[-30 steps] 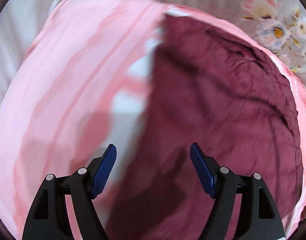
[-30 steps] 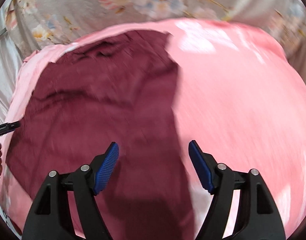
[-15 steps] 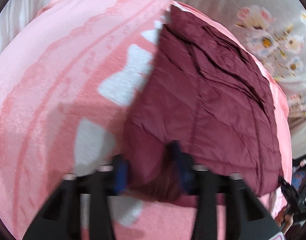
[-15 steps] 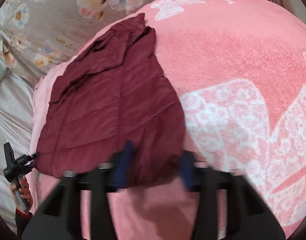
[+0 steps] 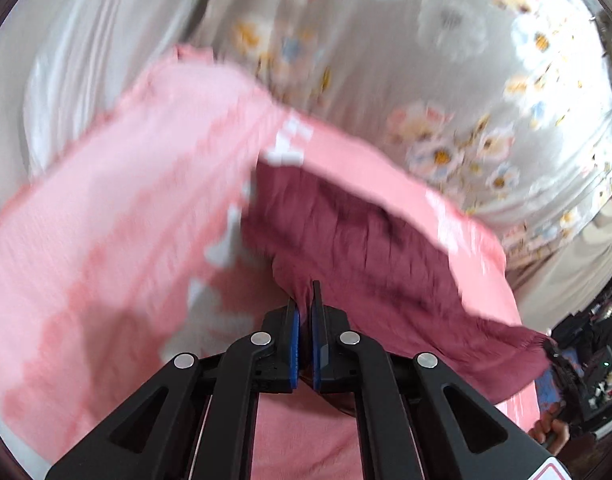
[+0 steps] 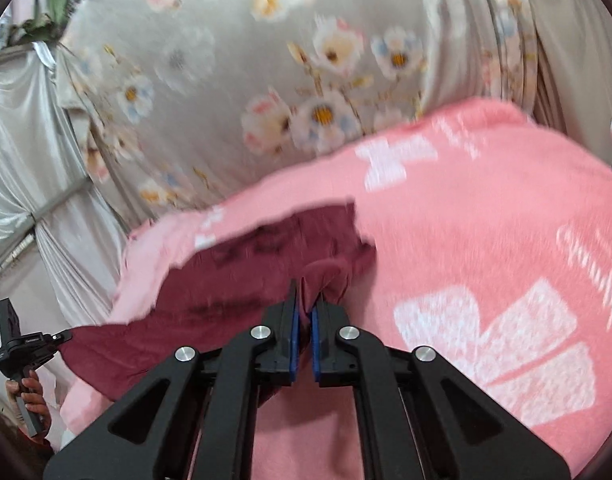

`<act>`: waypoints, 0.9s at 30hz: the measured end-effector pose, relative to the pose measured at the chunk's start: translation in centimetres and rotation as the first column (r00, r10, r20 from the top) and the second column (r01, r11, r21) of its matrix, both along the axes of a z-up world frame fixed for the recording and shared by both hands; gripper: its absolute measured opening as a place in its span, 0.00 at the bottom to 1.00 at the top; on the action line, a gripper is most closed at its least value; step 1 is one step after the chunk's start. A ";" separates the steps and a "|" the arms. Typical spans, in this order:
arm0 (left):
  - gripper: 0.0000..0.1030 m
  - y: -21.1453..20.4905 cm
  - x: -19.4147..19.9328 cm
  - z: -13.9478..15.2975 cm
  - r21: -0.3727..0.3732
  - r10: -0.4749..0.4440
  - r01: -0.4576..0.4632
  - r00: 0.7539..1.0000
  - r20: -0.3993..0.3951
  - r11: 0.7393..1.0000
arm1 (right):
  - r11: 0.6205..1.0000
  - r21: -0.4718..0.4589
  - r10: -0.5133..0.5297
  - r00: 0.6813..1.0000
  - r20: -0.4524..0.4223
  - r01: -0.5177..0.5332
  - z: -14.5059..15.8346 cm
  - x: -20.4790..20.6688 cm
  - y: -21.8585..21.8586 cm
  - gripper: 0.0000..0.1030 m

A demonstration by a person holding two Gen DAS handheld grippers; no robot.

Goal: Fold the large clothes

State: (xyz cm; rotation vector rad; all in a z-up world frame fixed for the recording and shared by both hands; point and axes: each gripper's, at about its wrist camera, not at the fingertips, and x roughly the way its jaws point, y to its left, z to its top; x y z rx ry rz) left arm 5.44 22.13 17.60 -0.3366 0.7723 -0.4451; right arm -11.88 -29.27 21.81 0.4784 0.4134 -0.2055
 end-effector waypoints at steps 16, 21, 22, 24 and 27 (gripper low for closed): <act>0.10 -14.8 23.1 -2.4 0.448 0.198 -0.204 0.978 0.062 0.870 | 0.976 -0.188 -0.143 0.972 -0.189 0.107 -6.4 25.8 -5.7 0.03; 0.22 -16.5 28.3 -8.2 0.522 0.231 -0.195 0.973 -0.004 0.830 | 0.984 -0.136 -0.141 0.963 -0.228 0.112 -11.2 29.4 -7.4 0.09; 0.39 -16.3 29.1 -9.1 0.529 0.250 -0.205 0.968 -0.013 0.824 | 0.985 -0.122 -0.144 0.965 -0.219 0.119 -11.4 29.4 -7.6 0.14; 0.56 -15.4 29.5 -9.5 0.516 0.287 -0.247 0.958 0.002 0.820 | 0.985 -0.101 -0.159 0.971 -0.180 0.143 -11.1 28.6 -7.9 0.25; 0.61 -14.4 28.8 -8.6 0.475 0.294 -0.279 0.955 0.043 0.835 | 0.988 -0.087 -0.141 0.979 -0.147 0.129 -10.3 27.9 -7.5 0.33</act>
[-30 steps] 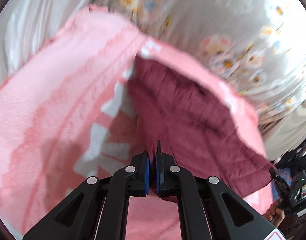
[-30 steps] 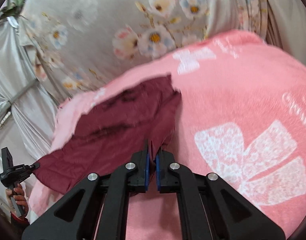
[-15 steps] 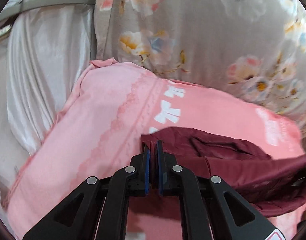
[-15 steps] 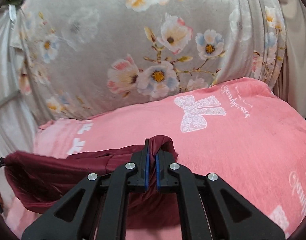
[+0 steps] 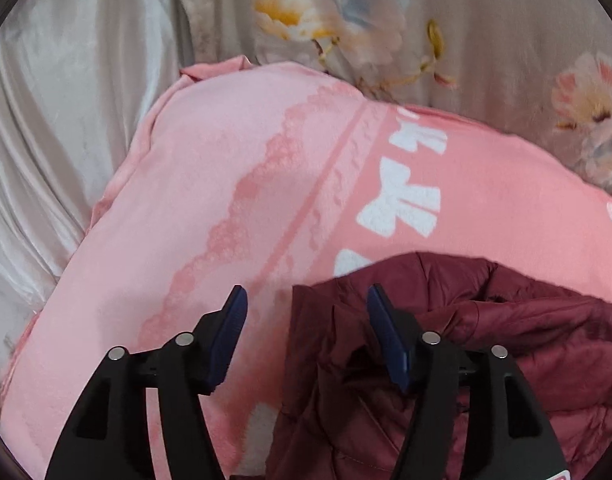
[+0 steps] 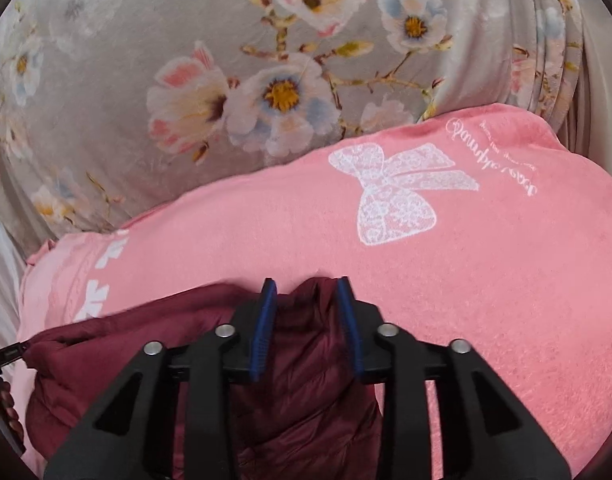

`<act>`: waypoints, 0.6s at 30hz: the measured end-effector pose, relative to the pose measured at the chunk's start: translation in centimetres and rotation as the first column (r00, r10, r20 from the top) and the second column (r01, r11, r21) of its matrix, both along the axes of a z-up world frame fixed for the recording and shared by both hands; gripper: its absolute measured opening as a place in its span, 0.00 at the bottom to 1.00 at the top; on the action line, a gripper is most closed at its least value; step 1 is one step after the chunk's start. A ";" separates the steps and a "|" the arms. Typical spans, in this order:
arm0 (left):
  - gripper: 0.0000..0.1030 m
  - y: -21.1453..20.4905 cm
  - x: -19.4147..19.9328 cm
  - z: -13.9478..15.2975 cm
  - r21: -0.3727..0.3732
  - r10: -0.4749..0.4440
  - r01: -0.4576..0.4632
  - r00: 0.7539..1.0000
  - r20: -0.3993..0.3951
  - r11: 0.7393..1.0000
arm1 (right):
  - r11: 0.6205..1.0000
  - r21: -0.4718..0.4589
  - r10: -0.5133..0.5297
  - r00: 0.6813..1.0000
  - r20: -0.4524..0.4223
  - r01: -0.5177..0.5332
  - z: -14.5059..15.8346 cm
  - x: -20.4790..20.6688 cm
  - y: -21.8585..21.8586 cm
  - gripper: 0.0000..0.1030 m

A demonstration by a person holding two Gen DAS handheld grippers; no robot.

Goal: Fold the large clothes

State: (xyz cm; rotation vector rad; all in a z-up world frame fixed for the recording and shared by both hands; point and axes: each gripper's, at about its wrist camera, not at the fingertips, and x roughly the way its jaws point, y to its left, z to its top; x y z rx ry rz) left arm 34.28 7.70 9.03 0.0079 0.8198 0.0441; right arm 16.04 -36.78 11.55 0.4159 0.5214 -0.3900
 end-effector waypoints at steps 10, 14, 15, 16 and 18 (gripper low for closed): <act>0.62 -5.9 -2.9 2.0 -0.006 -0.229 0.229 0.973 -0.027 0.973 | 0.922 0.006 0.383 0.910 -0.159 -0.387 0.0 5.2 10.7 0.52; 0.62 -9.3 -3.7 0.2 0.023 -0.303 0.306 0.949 -0.088 0.952 | 0.901 -0.013 0.410 0.859 -0.307 -0.434 -3.2 9.0 13.8 0.36; 0.62 -9.8 -3.8 -0.2 0.027 -0.312 0.316 0.945 -0.099 0.948 | 0.902 0.003 0.406 0.848 -0.340 -0.431 -4.1 10.0 14.0 0.23; 0.62 -10.2 -3.9 -0.6 0.027 -0.320 0.325 0.941 -0.110 0.945 | 0.901 0.020 0.413 0.843 -0.344 -0.433 -4.4 10.3 14.1 0.04; 0.62 -10.9 -3.7 -1.1 0.023 -0.329 0.334 0.936 -0.127 0.942 | 0.905 -0.003 0.402 0.859 -0.317 -0.425 -3.6 10.6 14.1 0.02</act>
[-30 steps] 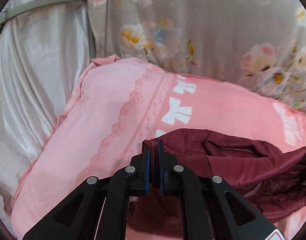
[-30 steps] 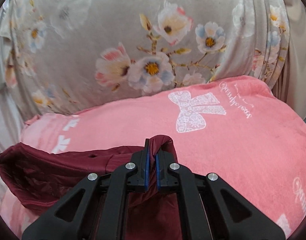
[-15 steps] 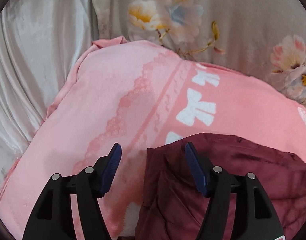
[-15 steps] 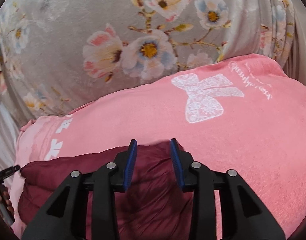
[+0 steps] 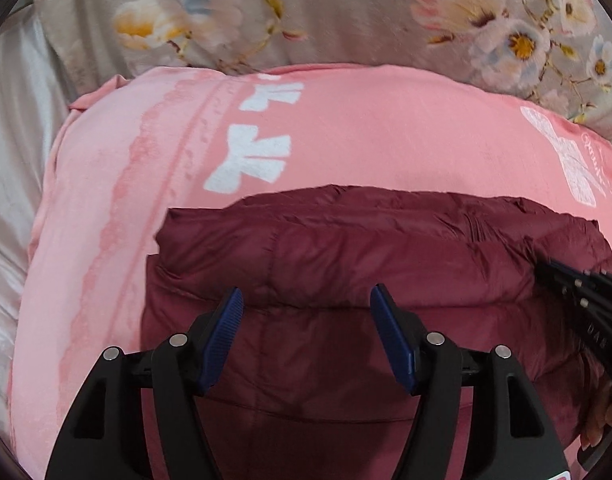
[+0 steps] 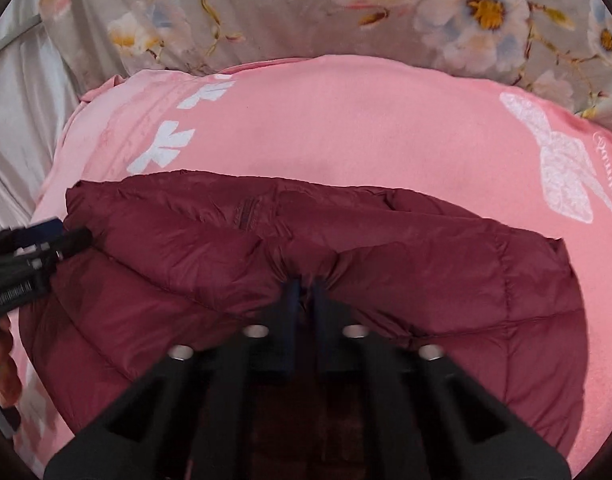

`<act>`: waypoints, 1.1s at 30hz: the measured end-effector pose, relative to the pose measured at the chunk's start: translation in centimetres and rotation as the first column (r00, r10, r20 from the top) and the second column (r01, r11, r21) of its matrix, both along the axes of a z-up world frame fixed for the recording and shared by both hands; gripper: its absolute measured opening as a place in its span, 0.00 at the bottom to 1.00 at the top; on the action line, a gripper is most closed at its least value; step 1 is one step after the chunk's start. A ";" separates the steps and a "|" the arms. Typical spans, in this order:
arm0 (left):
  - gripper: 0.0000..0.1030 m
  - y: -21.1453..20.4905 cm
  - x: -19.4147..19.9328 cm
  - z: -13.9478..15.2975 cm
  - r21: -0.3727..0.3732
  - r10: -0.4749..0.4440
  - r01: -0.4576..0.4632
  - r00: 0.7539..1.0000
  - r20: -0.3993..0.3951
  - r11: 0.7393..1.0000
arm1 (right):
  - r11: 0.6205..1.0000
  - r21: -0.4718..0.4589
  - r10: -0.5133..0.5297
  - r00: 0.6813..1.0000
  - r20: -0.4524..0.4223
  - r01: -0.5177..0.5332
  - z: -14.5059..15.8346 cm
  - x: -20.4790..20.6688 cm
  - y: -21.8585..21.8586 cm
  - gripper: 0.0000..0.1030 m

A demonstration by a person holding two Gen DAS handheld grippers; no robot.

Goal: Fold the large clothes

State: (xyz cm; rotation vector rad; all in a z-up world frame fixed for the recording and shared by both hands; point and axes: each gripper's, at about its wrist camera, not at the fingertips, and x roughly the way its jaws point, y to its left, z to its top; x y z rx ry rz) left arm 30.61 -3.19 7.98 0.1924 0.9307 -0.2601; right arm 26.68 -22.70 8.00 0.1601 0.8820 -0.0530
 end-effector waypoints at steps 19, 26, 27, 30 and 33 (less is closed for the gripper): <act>0.65 -3.9 7.7 -4.0 0.010 0.059 -0.059 0.998 0.030 0.998 | 0.993 0.057 -0.099 0.995 0.013 0.099 -4.2 6.3 -3.7 0.00; 0.67 -4.3 7.9 -5.4 -0.016 0.082 -0.081 0.994 0.075 0.997 | 0.995 0.033 -0.091 0.995 0.030 0.090 -5.4 6.7 -3.1 0.00; 0.67 -4.3 8.0 -5.5 -0.016 0.082 -0.081 0.994 0.079 0.997 | 0.995 0.041 -0.092 0.995 0.033 0.090 -5.5 6.7 -3.2 0.00; 0.68 -4.5 8.0 -5.7 -0.015 0.084 -0.083 0.993 0.079 0.996 | 0.994 0.063 -0.093 0.995 0.037 0.090 -5.7 6.7 -3.5 0.00; 0.68 -4.6 8.1 -5.7 -0.006 0.085 -0.085 0.993 0.082 0.996 | 0.994 0.063 -0.094 0.995 0.034 0.092 -5.7 6.9 -3.5 0.00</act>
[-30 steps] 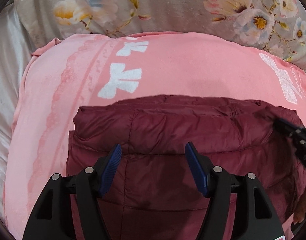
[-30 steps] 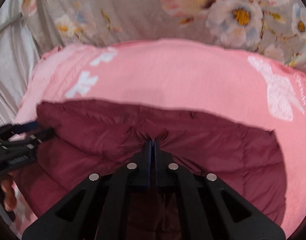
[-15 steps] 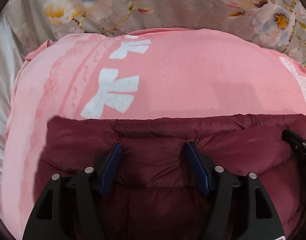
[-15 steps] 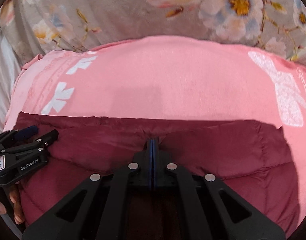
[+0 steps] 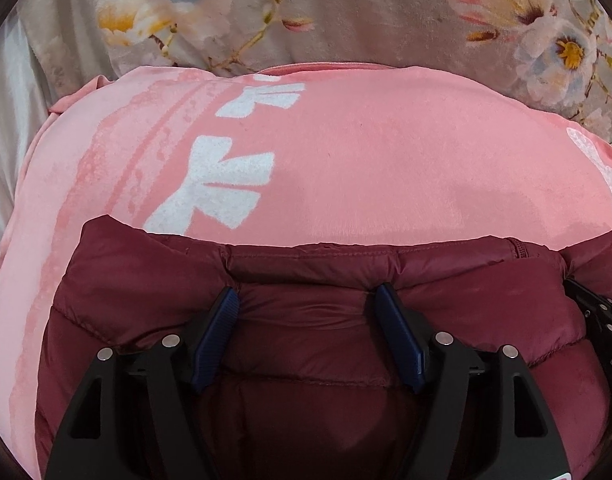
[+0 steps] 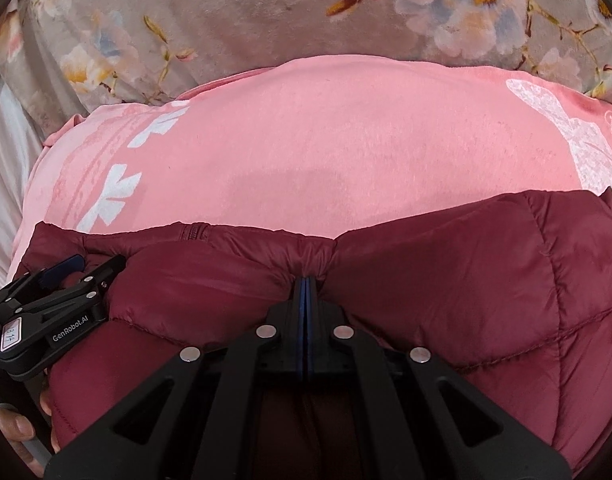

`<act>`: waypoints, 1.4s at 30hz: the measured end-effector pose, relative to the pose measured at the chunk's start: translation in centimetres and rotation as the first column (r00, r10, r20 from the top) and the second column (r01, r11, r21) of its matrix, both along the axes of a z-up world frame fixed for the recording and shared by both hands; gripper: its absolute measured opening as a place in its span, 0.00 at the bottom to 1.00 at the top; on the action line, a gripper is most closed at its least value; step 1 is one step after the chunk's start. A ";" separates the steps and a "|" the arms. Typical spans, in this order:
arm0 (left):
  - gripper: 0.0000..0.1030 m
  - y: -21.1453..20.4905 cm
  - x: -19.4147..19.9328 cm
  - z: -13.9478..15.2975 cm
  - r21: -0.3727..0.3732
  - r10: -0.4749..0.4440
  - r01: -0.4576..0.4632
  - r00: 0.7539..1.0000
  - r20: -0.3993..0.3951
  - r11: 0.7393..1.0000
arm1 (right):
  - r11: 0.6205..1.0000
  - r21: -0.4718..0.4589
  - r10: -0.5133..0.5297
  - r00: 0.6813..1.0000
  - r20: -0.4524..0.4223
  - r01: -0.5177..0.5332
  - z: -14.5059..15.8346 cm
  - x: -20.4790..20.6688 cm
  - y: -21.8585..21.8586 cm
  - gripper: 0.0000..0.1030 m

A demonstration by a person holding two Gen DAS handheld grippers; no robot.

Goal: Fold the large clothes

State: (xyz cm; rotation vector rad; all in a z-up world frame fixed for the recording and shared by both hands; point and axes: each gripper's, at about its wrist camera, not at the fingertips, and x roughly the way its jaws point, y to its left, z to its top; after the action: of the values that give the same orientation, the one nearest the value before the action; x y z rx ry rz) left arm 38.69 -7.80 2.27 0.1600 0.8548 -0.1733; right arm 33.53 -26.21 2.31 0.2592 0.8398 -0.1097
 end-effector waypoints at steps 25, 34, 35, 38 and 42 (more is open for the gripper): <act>0.73 9.5 -0.8 0.0 -0.071 0.129 -0.130 0.991 -0.026 0.989 | 0.977 0.038 -0.210 0.978 0.014 0.210 0.3 -8.3 -9.6 0.00; 0.75 8.7 -0.8 -0.4 -0.017 0.135 -0.135 0.991 -0.015 0.991 | 0.976 0.051 -0.214 0.976 0.026 0.213 0.0 -8.2 -9.5 0.00; 0.76 8.6 -0.8 -0.4 -0.013 0.135 -0.135 0.991 -0.013 0.991 | 0.976 0.057 -0.214 0.976 0.028 0.212 -0.1 -8.3 -9.5 0.00; 0.76 8.6 -0.8 -0.4 -0.010 0.135 -0.135 0.991 -0.012 0.991 | 0.976 0.057 -0.214 0.977 0.029 0.212 -0.1 -8.3 -9.5 0.00; 0.76 8.6 -0.8 -0.5 -0.008 0.136 -0.136 0.991 -0.010 0.991 | 0.976 0.047 -0.214 0.976 0.029 0.212 -0.1 -8.2 -9.4 0.00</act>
State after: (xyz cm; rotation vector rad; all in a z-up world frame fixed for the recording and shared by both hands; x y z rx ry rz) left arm 37.92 0.76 1.81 0.0927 0.8707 -0.0503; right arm 25.33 -35.62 2.24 0.3916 0.7798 -0.2872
